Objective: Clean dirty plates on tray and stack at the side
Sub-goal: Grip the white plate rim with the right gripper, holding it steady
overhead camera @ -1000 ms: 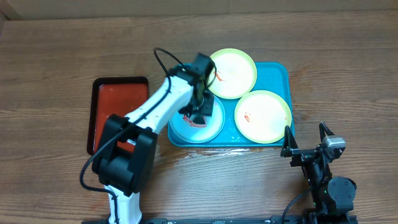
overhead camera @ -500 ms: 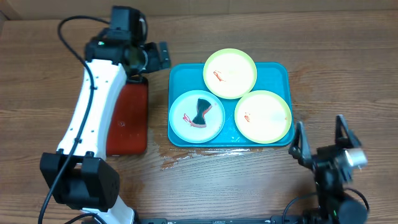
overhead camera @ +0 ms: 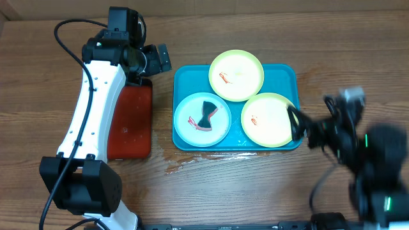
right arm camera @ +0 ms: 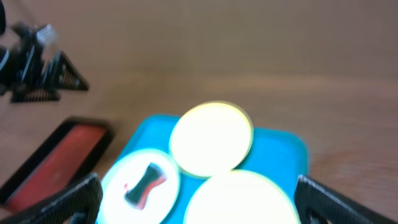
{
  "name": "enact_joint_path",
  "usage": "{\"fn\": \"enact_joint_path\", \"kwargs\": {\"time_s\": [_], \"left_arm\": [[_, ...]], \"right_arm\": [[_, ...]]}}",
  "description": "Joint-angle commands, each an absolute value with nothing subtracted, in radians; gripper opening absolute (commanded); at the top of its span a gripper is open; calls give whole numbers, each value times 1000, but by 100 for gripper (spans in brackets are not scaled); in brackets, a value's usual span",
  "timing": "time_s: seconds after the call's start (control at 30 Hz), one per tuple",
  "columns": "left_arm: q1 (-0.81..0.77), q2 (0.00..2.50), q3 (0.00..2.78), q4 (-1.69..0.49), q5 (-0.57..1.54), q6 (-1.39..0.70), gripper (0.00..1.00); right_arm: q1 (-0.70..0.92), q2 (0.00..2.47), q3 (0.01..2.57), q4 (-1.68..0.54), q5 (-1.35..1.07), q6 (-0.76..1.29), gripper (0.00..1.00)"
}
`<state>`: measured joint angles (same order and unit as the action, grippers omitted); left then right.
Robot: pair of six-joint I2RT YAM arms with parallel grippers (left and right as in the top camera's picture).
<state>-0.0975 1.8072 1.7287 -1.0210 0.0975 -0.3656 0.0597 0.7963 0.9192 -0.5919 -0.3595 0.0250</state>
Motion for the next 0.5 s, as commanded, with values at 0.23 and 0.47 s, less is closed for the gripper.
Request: {"fn": "enact_joint_path", "kwargs": {"time_s": [0.23, 0.47], "left_arm": [[-99, 1812, 1734, -1063, 105, -363, 100], [-100, 1812, 1734, -1068, 105, -363, 100]], "right_arm": [[103, 1444, 1247, -554, -1030, 56, 95], [318, 1665, 1422, -820, -313, 56, 72]]}}
